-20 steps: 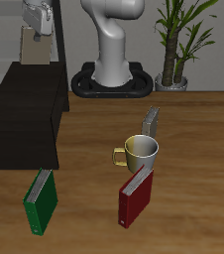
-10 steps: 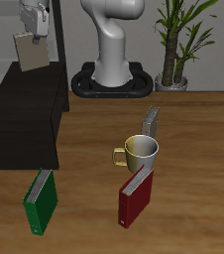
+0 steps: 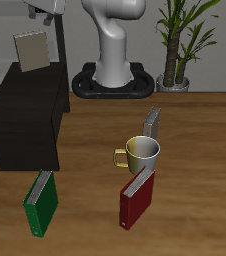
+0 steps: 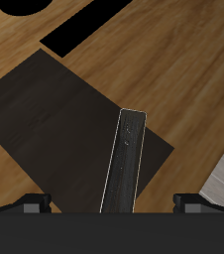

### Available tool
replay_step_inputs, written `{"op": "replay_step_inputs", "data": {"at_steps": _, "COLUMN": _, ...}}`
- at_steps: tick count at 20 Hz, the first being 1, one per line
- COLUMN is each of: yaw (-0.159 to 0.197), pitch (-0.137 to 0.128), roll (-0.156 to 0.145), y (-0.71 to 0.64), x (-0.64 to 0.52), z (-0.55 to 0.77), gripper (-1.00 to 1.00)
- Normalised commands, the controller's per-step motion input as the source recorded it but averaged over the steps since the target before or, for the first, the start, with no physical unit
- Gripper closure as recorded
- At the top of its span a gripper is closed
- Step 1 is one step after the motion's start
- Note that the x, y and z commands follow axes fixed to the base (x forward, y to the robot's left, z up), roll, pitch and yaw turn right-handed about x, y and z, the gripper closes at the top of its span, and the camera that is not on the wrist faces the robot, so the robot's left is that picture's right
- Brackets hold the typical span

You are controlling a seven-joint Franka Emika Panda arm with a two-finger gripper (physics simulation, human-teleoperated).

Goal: Place the left yellow book upright on top of the shelf and place the white-yellow mug on top of the shelf

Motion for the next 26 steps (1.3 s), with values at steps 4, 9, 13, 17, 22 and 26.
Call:
{"op": "replay_step_inputs", "data": {"at_steps": 4, "yaw": 0.172, "pitch": -0.014, "roll": -0.028, "y": 0.48, "x": 0.09, "z": 0.22, "gripper": -1.0}}
{"op": "replay_step_inputs", "data": {"at_steps": 9, "yaw": 0.244, "pitch": 0.015, "roll": -0.033, "y": 0.84, "x": 0.35, "z": 0.09, "gripper": -1.0}}
{"op": "replay_step_inputs", "data": {"at_steps": 13, "yaw": 0.166, "pitch": 0.017, "roll": 0.006, "y": 0.61, "x": 0.29, "z": 0.03, "gripper": -1.0}}
{"op": "replay_step_inputs", "data": {"at_steps": 17, "yaw": 0.153, "pitch": 0.063, "roll": 0.027, "y": 0.9, "x": 0.38, "z": -0.06, "gripper": -1.0}}
{"op": "replay_step_inputs", "data": {"at_steps": 22, "yaw": 0.185, "pitch": 0.017, "roll": -0.023, "y": 0.99, "x": 0.5, "z": -0.08, "gripper": -1.0}}
{"op": "replay_step_inputs", "data": {"at_steps": 26, "yaw": 0.081, "pitch": 0.042, "roll": 0.024, "y": 0.53, "x": 0.39, "z": -0.07, "gripper": -1.0}}
